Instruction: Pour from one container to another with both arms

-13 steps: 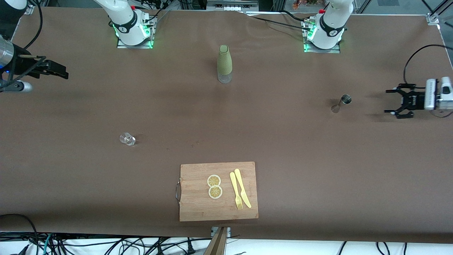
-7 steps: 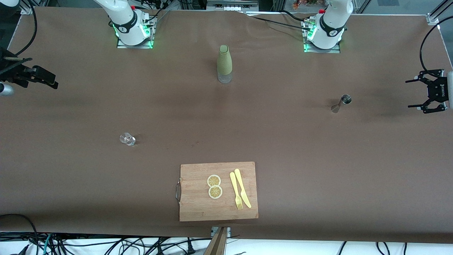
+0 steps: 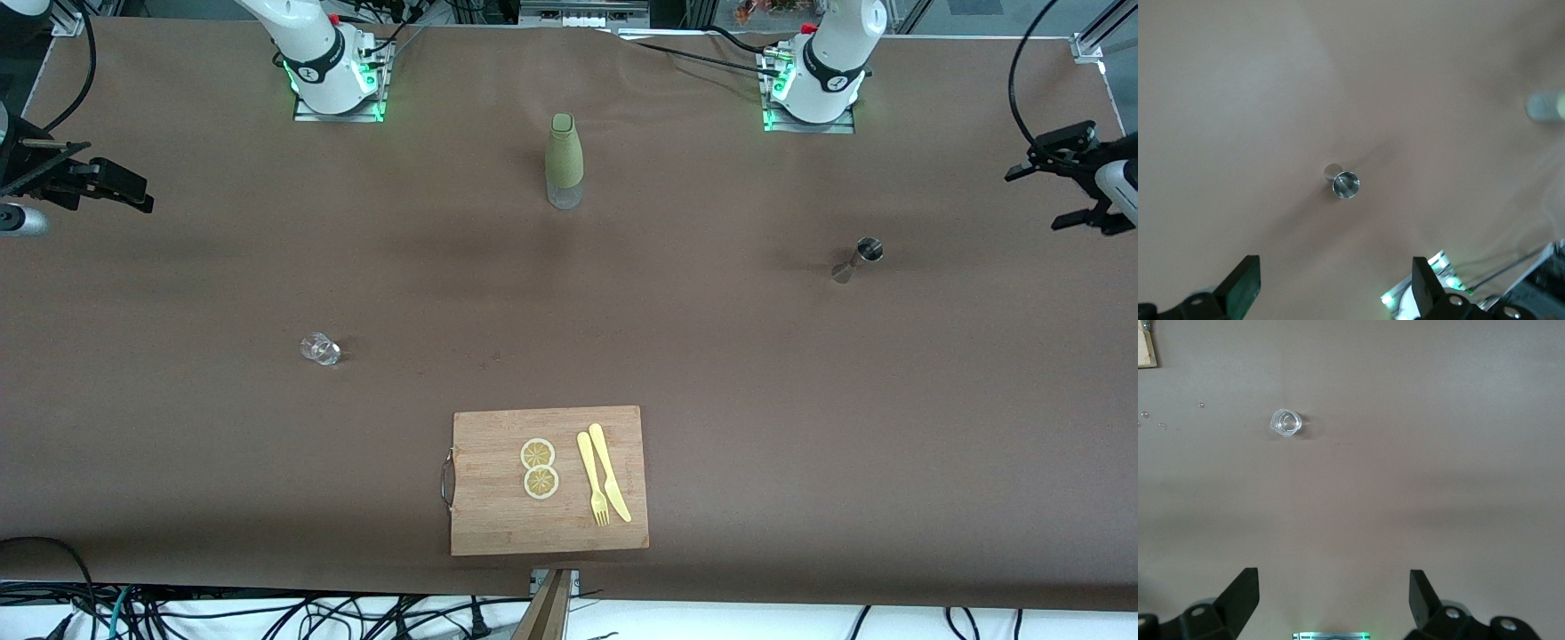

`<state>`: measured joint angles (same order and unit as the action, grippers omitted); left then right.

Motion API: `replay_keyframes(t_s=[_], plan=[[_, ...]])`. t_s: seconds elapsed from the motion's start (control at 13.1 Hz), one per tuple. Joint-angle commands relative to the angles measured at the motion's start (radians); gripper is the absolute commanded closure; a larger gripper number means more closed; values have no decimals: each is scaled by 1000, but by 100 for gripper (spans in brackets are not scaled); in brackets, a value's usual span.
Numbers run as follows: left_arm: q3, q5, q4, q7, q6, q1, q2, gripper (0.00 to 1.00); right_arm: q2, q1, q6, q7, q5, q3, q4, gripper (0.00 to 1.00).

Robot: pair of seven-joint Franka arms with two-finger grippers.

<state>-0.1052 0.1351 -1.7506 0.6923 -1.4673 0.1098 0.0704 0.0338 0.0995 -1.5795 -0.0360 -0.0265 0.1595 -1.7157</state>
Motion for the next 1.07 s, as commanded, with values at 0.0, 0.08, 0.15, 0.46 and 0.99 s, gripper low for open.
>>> replay_keyframes(t_s=[0.0, 0.08, 0.15, 0.46, 0.99], plan=[[-4, -75, -52, -329, -10, -87, 88, 0, -8, 8, 19, 16, -12, -9, 25, 0], [5, -83, -50, -417, -10, -99, 91, 0, -9, 8, 16, 15, -15, -9, 27, 0], [34, -122, -46, -512, -16, -101, 97, 0, -9, 5, 16, 15, -12, -6, 27, 0], [75, -181, -41, -659, -114, -107, 92, 0, -11, 0, 12, 15, -15, -5, 27, 0], [70, -174, -44, -663, -157, -104, 88, 0, -18, -7, 9, 15, -4, -1, 27, 0]])
